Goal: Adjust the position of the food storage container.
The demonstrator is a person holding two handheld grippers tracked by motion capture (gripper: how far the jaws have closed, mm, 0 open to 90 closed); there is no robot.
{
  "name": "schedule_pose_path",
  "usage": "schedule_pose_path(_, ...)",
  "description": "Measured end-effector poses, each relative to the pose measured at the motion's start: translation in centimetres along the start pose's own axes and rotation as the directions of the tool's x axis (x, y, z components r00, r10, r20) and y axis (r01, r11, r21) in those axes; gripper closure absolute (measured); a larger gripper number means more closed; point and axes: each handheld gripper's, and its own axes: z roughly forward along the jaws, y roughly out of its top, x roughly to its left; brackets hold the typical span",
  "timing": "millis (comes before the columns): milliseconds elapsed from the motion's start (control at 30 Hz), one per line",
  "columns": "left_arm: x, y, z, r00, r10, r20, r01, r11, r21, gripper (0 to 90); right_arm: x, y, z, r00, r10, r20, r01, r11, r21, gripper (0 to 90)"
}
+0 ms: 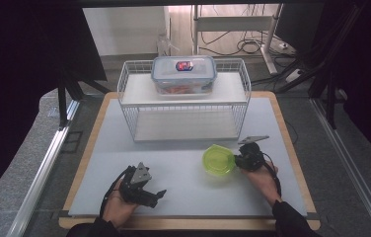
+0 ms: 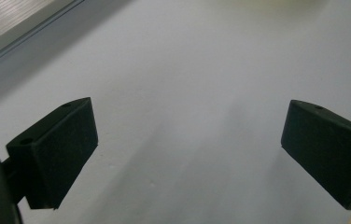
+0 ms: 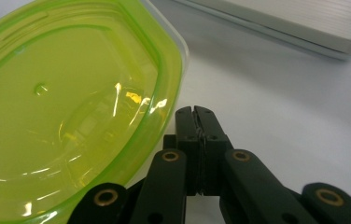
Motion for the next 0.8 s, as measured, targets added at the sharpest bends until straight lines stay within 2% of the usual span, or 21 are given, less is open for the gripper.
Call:
schedule_pose_path(33,0.0,0.0,0.0,1.0000,0.000,0.000,0.000,1.0000,0.000,3.8,0.0,0.0,0.0,1.0000,0.000,0.000,0.000,1.000,0.000,89.7)
schedule_pose_path(167,0.0,0.0,0.0,1.0000,0.001,0.001,-0.001,1.0000,0.002,3.8,1.9,0.7,1.1,0.9983,-0.050,-0.030,0.050,0.999,-0.002,89.1)
schedule_pose_path(200,0.0,0.0,0.0,1.0000,0.001,0.000,-0.001,1.0000,0.001,3.8,1.9,0.7,1.1,0.9983,-0.050,-0.030,0.050,0.999,-0.002,89.1)
schedule_pose_path(233,-0.1,0.0,0.1,1.0000,0.000,0.001,0.000,1.0000,0.002,3.8,2.5,0.9,1.5,0.9967,-0.067,-0.046,0.067,0.998,-0.004,89.1)
schedule_pose_path(267,-0.1,0.0,0.1,1.0000,0.000,0.001,0.000,1.0000,0.002,3.8,2.5,0.9,1.5,0.9967,-0.067,-0.046,0.067,0.998,-0.004,89.1)
schedule_pose_path(400,-0.1,0.0,0.1,1.0000,0.000,0.004,0.000,1.0000,0.003,3.9,4.0,1.2,2.5,0.9916,-0.101,-0.081,0.101,0.995,-0.002,89.1)
schedule_pose_path(600,-0.1,0.0,0.1,0.9999,0.009,0.008,-0.009,0.9999,0.007,4.0,5.3,1.6,3.6,0.9858,-0.115,-0.122,0.116,0.993,0.003,88.8)
schedule_pose_path(800,-0.2,0.0,0.1,0.9999,0.011,0.009,-0.011,0.9999,0.008,4.0,6.0,2.0,4.2,0.9834,-0.124,-0.132,0.125,0.992,-0.006,88.2)
